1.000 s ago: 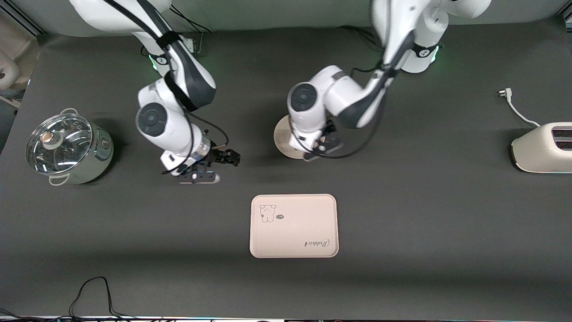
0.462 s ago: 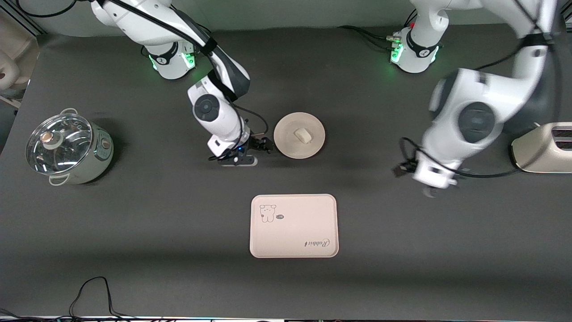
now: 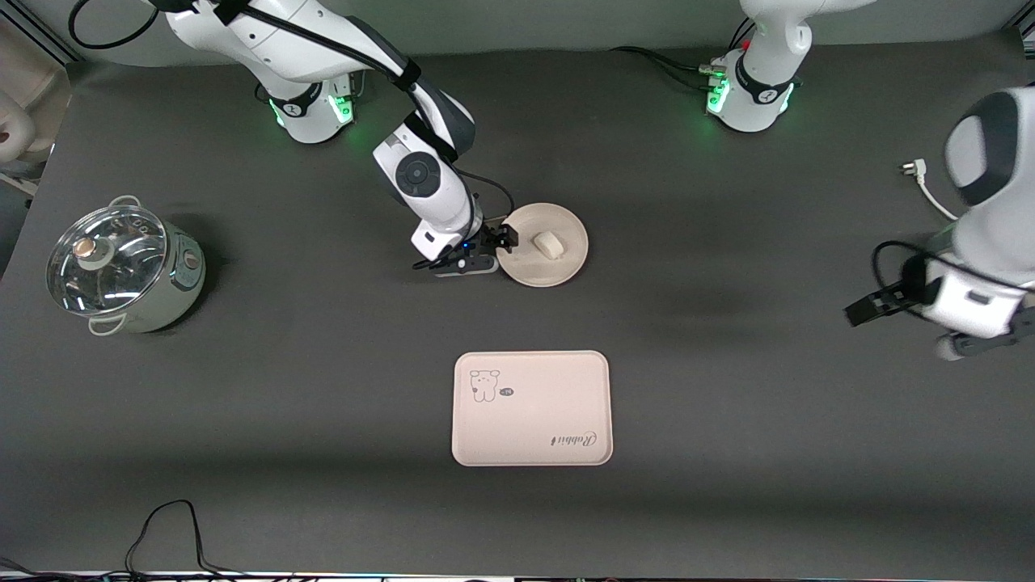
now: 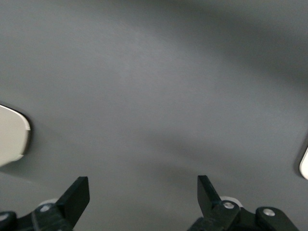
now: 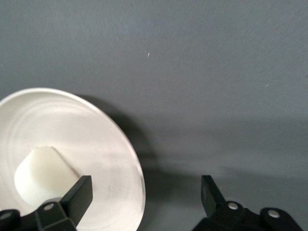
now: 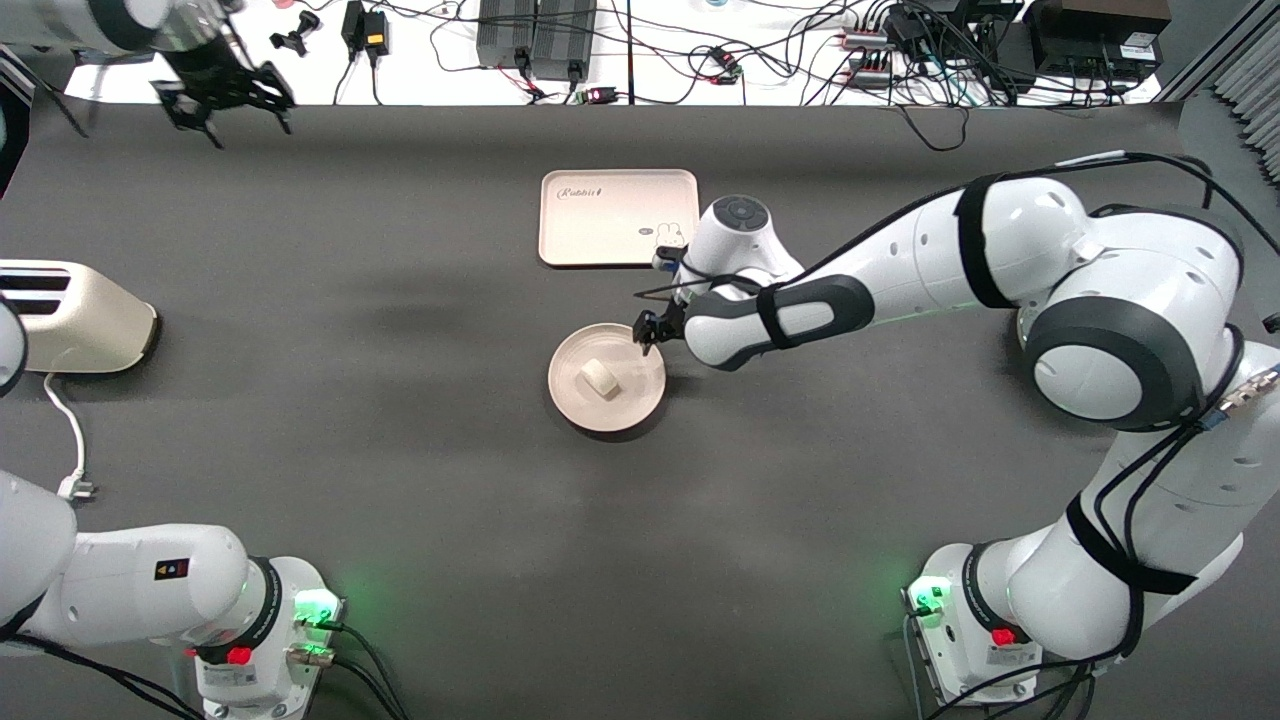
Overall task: Place bun in plate and plate on tray
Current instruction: 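Grasp the plate rim with the right gripper while the left gripper withdraws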
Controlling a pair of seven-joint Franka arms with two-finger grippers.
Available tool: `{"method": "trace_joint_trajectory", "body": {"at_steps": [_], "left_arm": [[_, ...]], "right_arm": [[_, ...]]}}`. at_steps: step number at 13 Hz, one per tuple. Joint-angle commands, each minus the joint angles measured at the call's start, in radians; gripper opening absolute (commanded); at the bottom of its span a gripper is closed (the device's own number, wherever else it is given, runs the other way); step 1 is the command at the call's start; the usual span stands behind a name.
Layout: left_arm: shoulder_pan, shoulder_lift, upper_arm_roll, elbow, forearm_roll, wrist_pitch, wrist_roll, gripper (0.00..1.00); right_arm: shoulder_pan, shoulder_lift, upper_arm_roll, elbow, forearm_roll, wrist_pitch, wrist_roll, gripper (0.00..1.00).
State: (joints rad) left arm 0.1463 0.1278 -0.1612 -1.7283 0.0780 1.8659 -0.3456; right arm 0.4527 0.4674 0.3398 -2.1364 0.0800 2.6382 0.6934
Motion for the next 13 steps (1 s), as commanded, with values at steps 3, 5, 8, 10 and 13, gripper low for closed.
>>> {"method": "trace_joint_trajectory", "body": {"at_steps": [3,5,8,10,13], "left_arm": [[0.032,-0.079,-0.006,-0.011,-0.017,-0.077,0.135,1.0],[0.032,-0.088,-0.006,-0.013,-0.014,-0.074,0.142,1.0],[0.015,-0.079,0.003,-0.01,0.005,-0.07,0.158,1.0],[-0.121,-0.086,0.144,-0.011,0.008,-0.082,0.162,1.0],[-0.202,-0.093,0.247,-0.007,0.008,-0.087,0.165,1.0]], "right_arm": [[0.049,0.037,-0.001,0.001,-0.026,0.039,0.08,0.7],[0.049,0.045,-0.001,0.003,-0.028,0.04,0.084,0.45],[0.05,0.045,-0.001,0.003,-0.028,0.04,0.084,0.0],[0.046,0.045,-0.002,0.003,-0.029,0.04,0.084,0.0],[0.04,0.037,-0.004,0.013,-0.026,0.032,0.086,0.0]]}}
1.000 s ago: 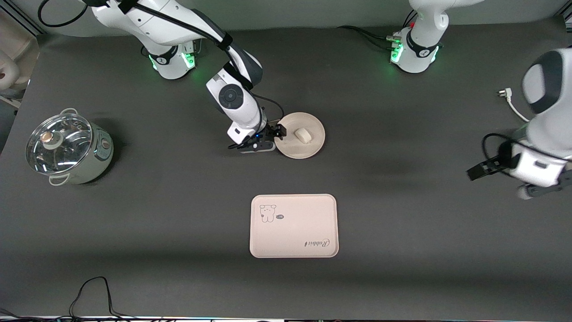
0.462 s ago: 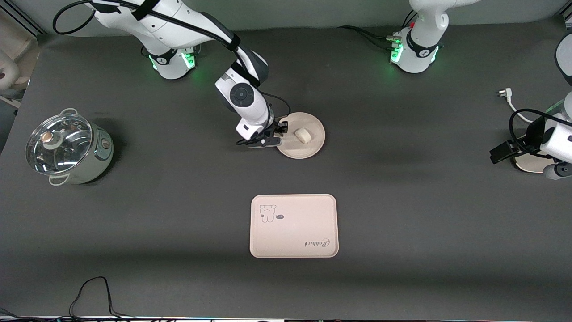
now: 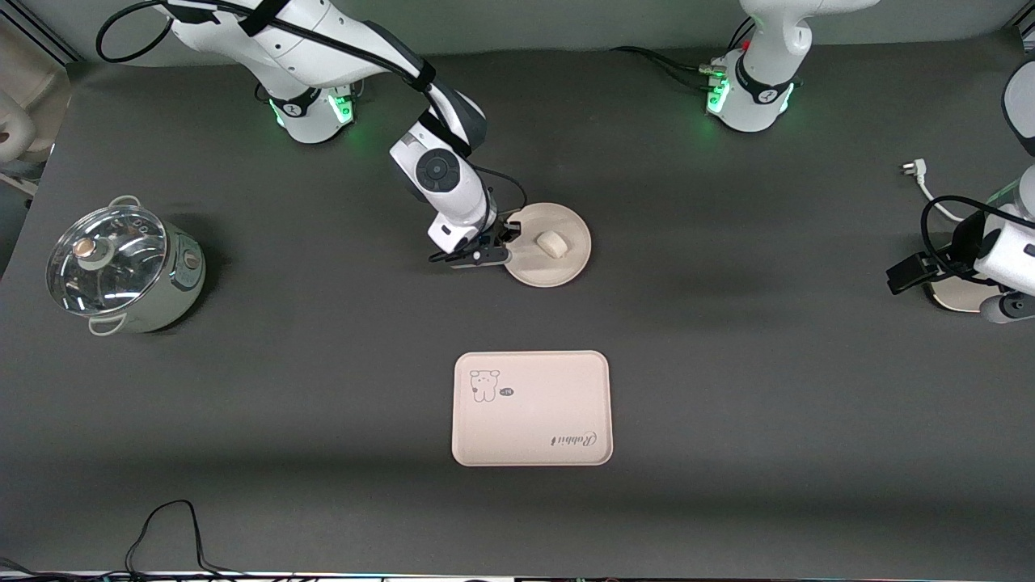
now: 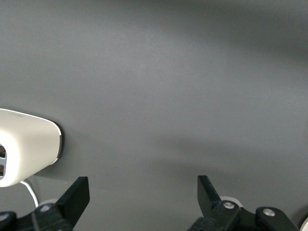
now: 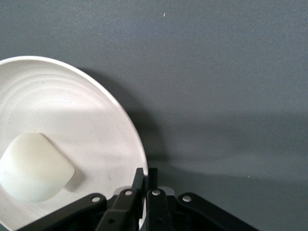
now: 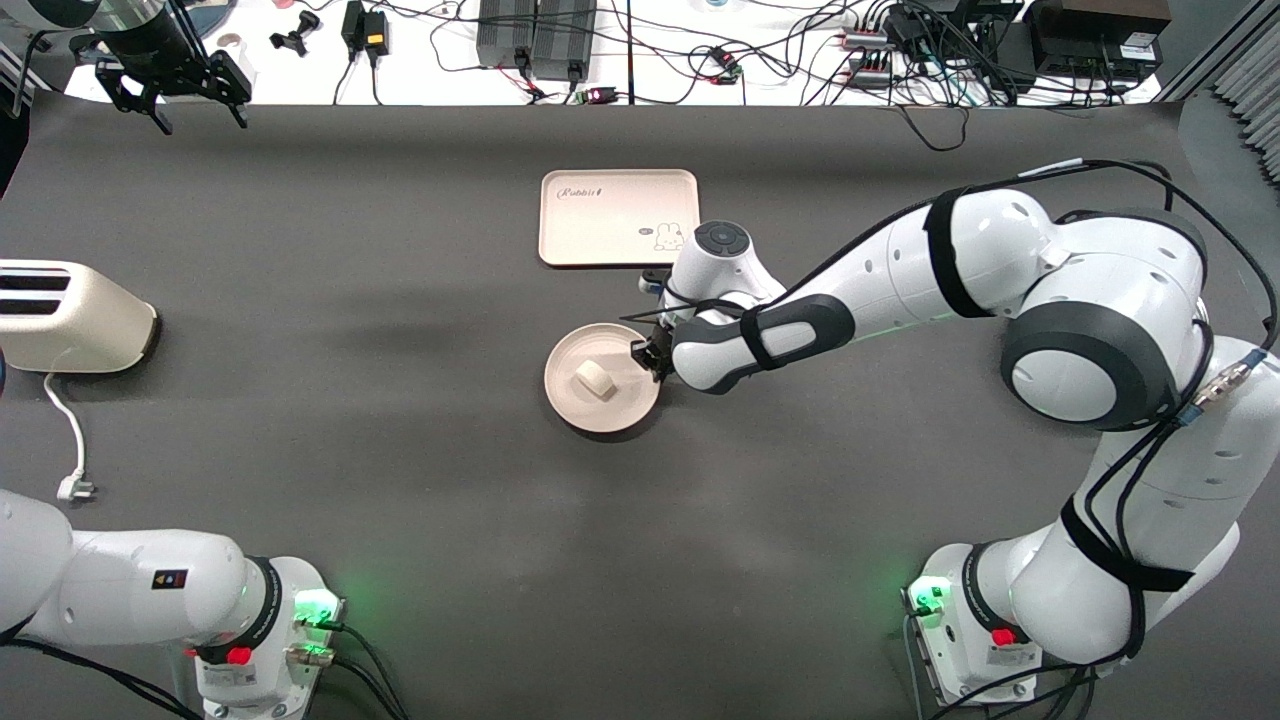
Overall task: Place bun in plate and plate on tray
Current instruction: 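Carry the plate with the right gripper onto the white tray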
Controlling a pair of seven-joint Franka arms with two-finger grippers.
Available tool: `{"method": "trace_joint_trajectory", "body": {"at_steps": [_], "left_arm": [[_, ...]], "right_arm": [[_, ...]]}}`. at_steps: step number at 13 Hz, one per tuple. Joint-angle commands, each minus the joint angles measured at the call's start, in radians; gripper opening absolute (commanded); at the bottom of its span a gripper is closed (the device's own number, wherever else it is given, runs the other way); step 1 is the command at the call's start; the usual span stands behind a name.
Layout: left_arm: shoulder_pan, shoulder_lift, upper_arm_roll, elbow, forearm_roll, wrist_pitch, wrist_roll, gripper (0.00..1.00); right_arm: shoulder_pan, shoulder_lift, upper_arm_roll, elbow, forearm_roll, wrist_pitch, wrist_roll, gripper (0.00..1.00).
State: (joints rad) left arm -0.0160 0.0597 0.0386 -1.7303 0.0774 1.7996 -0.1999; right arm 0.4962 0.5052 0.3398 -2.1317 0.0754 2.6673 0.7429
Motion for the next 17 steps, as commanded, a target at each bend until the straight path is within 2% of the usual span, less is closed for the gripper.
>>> {"method": "trace_joint_trajectory", "body": {"at_steps": [1,2,5,9,14,17], "left_arm": [[-0.039,-0.024,0.047,-0.003,0.009,-0.019,0.019,1.0],[-0.042,-0.023,0.046,-0.003,0.009,-0.02,0.017,1.0],[-0.039,-0.026,0.047,-0.002,0.01,-0.04,0.019,1.0],[-0.038,-0.024,0.05,0.058,0.01,-0.132,0.019,1.0],[-0.039,-0.021,0.049,0.069,0.009,-0.154,0.016,1.0],[-0.041,-0.023,0.047,0.069,0.009,-0.157,0.017,1.0]], "right_arm": [[-0.007,-0.008,-0.004,0.022,-0.013,0.002,0.039,0.0],[-0.007,-0.019,-0.004,0.036,-0.008,-0.01,0.049,0.0],[-0.011,-0.057,-0.008,0.14,0.015,-0.163,0.059,0.0],[-0.059,-0.044,-0.012,0.387,0.05,-0.358,0.044,0.0],[-0.183,0.06,-0.008,0.79,0.056,-0.674,-0.048,0.0],[-0.223,0.162,-0.013,0.887,0.096,-0.659,-0.115,0.0]]}}
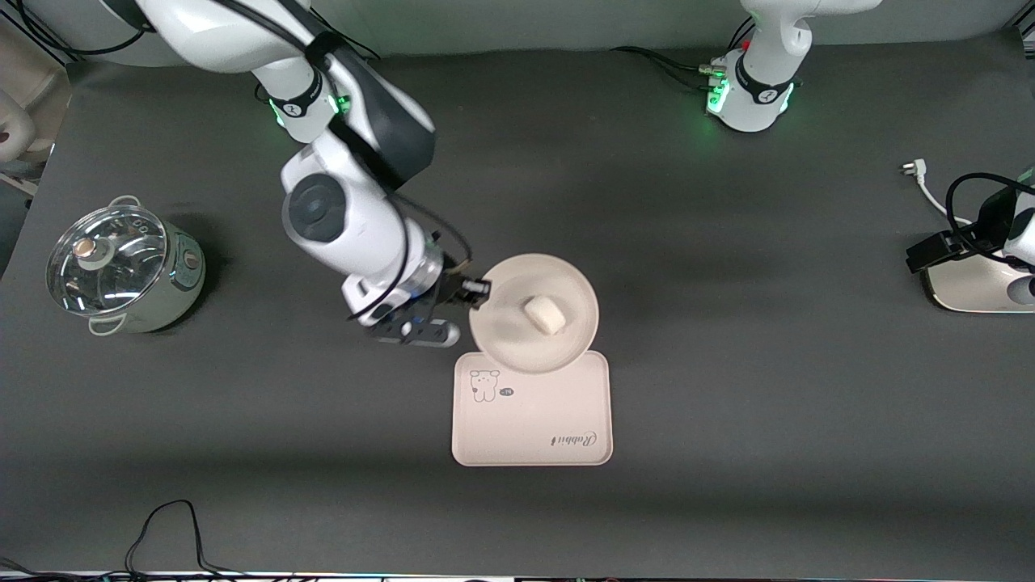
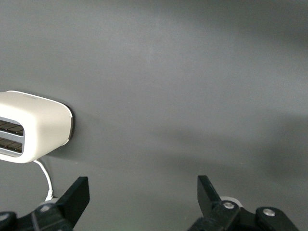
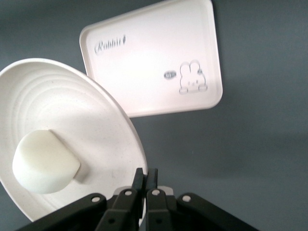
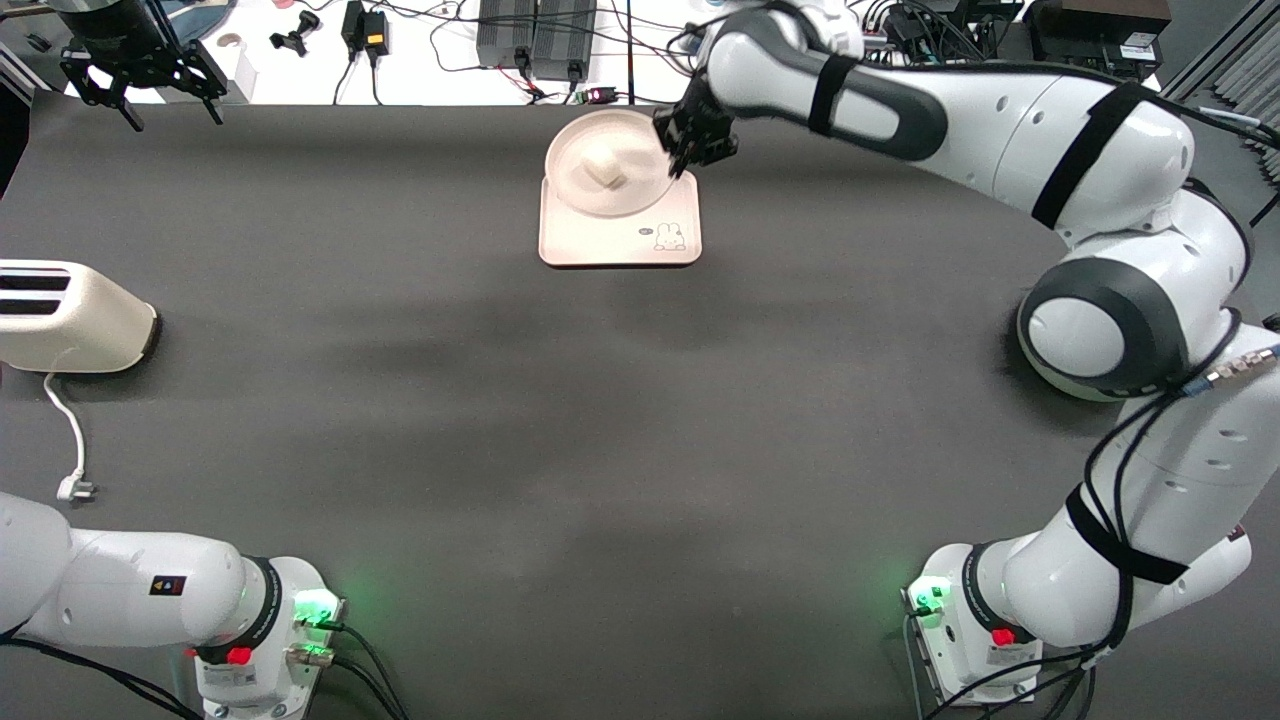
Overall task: Place bun in plate and plate on tray
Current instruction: 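Carry the plate with the right gripper onto the white tray, then lower the plate onto the tray and open the right gripper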
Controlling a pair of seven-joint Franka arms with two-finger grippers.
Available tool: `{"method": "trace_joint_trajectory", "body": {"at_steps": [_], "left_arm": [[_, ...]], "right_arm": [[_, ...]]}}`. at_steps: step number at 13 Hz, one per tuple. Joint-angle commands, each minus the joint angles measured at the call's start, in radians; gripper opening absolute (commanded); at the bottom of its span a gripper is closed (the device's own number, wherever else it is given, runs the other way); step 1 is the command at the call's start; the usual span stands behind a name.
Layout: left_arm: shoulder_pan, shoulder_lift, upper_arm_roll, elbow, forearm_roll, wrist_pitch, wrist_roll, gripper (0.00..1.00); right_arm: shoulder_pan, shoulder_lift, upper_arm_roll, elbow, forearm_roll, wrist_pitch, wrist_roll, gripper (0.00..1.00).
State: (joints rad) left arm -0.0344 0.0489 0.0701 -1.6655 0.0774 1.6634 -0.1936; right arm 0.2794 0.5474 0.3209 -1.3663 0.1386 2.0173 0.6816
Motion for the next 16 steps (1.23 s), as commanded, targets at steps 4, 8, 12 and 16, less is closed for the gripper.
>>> {"method": "trace_joint_trajectory", "body": {"at_steps": [4,8,12,16], "left_arm": [[-0.03,-0.012,0.013,0.004,0.009,-0.02,0.01,1.0],[-0.032,-0.007,0.011,0.003,0.009,-0.019,0.008,1.0],[-0.033,-0.011,0.011,0.003,0.009,-0.028,0.005,1.0],[-0.03,-0.011,0.013,0.004,0.007,-0.037,0.006,1.0]], "right_arm": [[-0.02,0.319,0.003,0.239,0.03,0.139,-0.063,0.0],[-0.009,0.463,-0.002,0.237,0.03,0.331,-0.059,0.0],[-0.005,0.506,-0.002,0.225,0.026,0.377,-0.051,0.01],[0.0,0.48,-0.002,0.226,0.016,0.377,-0.051,1.0]]}}
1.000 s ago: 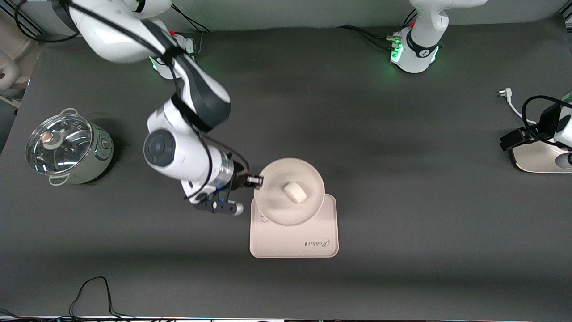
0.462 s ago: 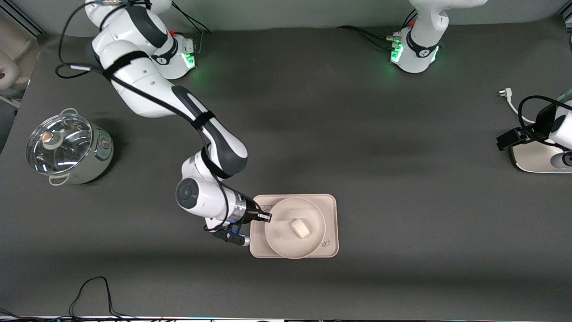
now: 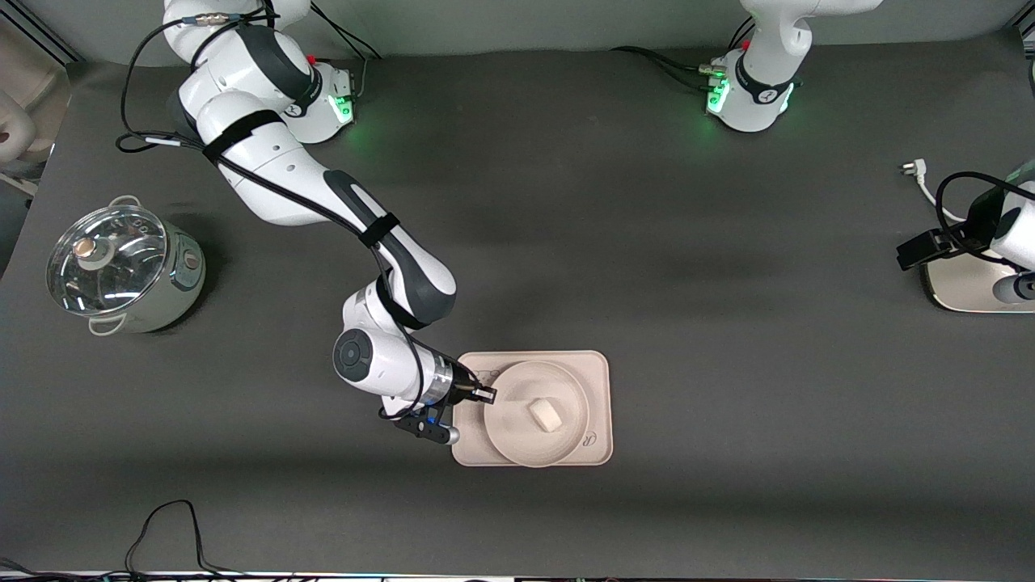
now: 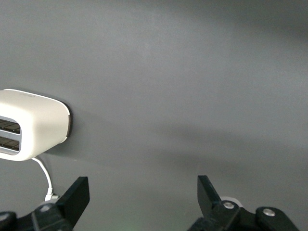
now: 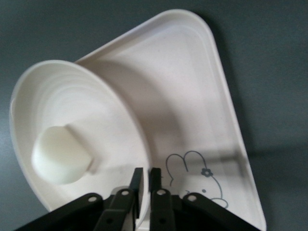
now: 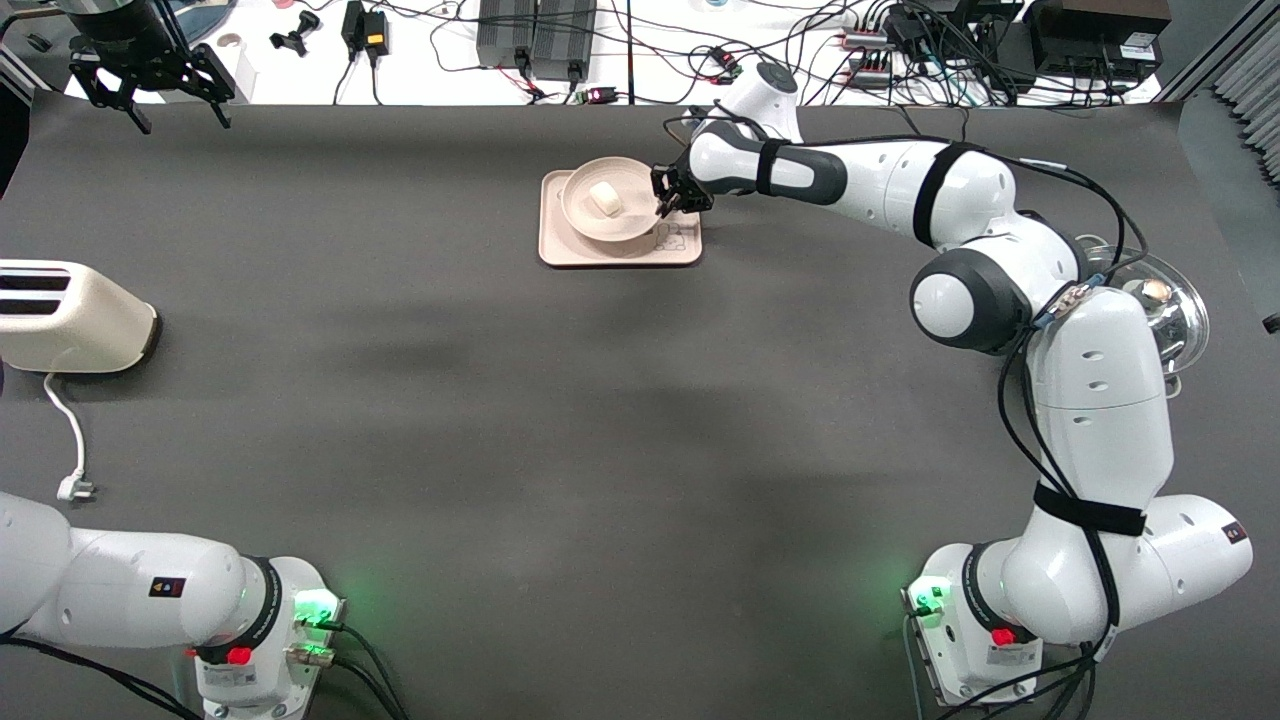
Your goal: Place bun in plate and plate on tray
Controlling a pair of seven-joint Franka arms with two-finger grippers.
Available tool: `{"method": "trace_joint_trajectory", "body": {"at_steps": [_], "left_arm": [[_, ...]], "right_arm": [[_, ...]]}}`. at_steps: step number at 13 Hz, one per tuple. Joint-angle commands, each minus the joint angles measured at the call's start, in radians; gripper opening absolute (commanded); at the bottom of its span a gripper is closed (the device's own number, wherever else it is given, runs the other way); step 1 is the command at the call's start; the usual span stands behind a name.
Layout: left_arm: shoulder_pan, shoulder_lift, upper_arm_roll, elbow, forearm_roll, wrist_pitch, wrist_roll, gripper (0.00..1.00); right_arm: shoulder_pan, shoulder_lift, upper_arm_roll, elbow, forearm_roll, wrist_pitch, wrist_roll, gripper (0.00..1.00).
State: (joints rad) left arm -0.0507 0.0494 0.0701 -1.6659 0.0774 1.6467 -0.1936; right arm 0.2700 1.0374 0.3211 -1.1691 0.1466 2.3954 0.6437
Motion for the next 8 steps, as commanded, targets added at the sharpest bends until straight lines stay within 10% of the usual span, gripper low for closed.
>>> {"method": "trace_joint_trajectory", "body": {"at_steps": [1,8], "left_arm": [[-0.015,-0.011,0.013,0.005,0.009,-0.021,0.006,1.0],[-0.017,-0.013,-0.009,0.014,0.001,-0.016,-0.007,1.0]], "right_arm": [[0.008,-0.043,-0.002,0.028,-0.001,-0.005,-0.018,1.0],[-0.086,-0.417,-0.062,-0.05,-0.042,-0.379,-0.153,1.0]]}}
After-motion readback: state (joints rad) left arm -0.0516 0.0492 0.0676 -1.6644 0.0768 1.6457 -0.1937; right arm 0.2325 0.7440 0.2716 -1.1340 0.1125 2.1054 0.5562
